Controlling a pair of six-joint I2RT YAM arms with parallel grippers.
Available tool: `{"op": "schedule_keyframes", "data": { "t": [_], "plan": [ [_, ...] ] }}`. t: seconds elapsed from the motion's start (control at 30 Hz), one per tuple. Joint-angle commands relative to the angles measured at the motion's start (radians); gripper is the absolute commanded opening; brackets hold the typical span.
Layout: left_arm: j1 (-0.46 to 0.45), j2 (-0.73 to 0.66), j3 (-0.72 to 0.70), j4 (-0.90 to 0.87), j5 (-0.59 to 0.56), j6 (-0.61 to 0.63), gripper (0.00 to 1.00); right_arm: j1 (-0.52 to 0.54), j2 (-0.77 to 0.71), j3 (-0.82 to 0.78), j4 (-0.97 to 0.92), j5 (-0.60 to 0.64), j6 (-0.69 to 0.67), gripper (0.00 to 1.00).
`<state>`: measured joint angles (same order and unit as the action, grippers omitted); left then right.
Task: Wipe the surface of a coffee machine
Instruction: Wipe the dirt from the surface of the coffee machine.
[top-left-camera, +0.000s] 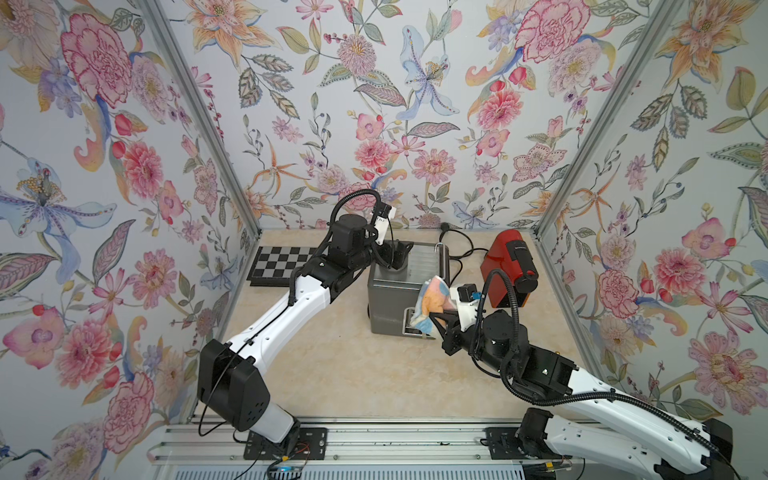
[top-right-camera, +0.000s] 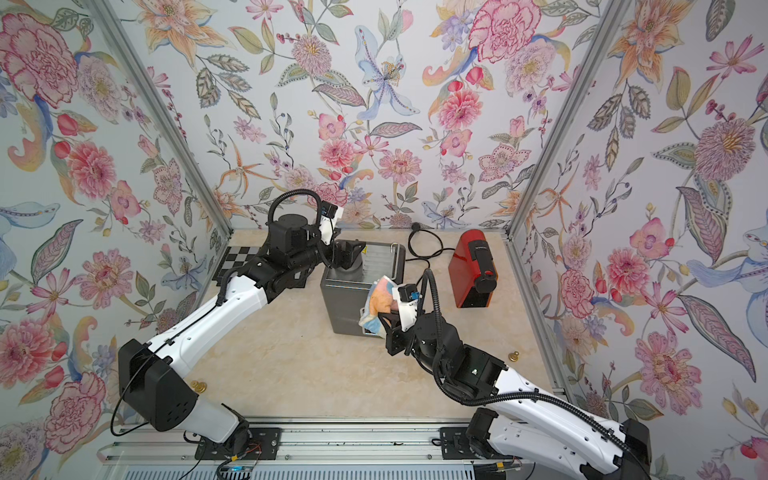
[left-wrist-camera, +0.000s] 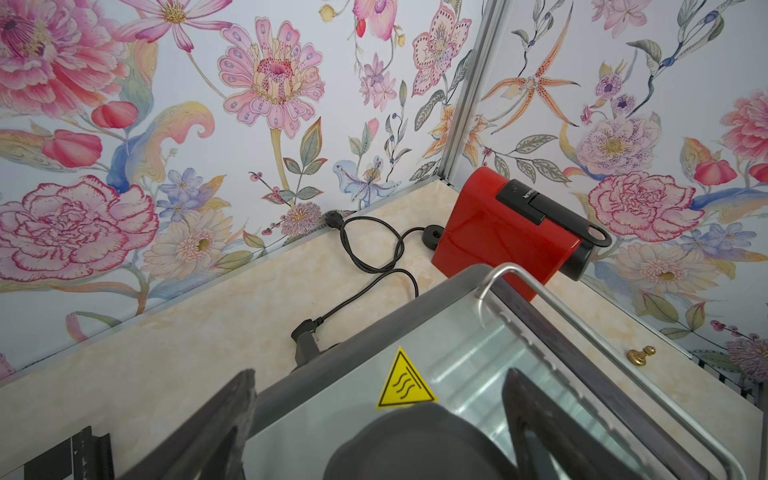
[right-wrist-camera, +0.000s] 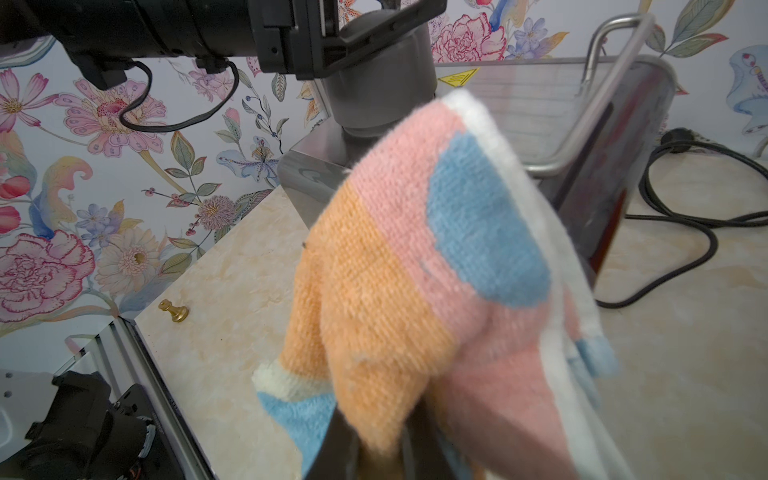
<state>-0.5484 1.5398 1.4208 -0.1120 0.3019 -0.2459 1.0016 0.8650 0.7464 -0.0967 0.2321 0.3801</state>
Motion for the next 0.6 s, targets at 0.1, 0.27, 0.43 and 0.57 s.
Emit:
{"op": "schedule_keyframes", "data": {
  "t": [0.1,0.27,0.43,0.57],
  "plan": [
    [-0.027,-0.033,-0.042,-0.075,-0.014,0.025,0.91,0.011,0.014,0.010,0.052,0.039,-0.017,0.00],
    [-0.030,-0.038,-0.050,-0.100,0.012,0.031,0.87,0.011,0.027,0.012,0.061,0.039,-0.023,0.00],
    [-0.030,-0.044,-0.053,-0.101,-0.005,0.039,0.73,0.018,0.051,0.023,0.080,0.030,-0.029,0.00],
    [-0.030,-0.034,-0.042,-0.101,0.018,0.039,0.53,0.037,0.098,0.036,0.116,0.052,-0.045,0.00]
  ]
}}
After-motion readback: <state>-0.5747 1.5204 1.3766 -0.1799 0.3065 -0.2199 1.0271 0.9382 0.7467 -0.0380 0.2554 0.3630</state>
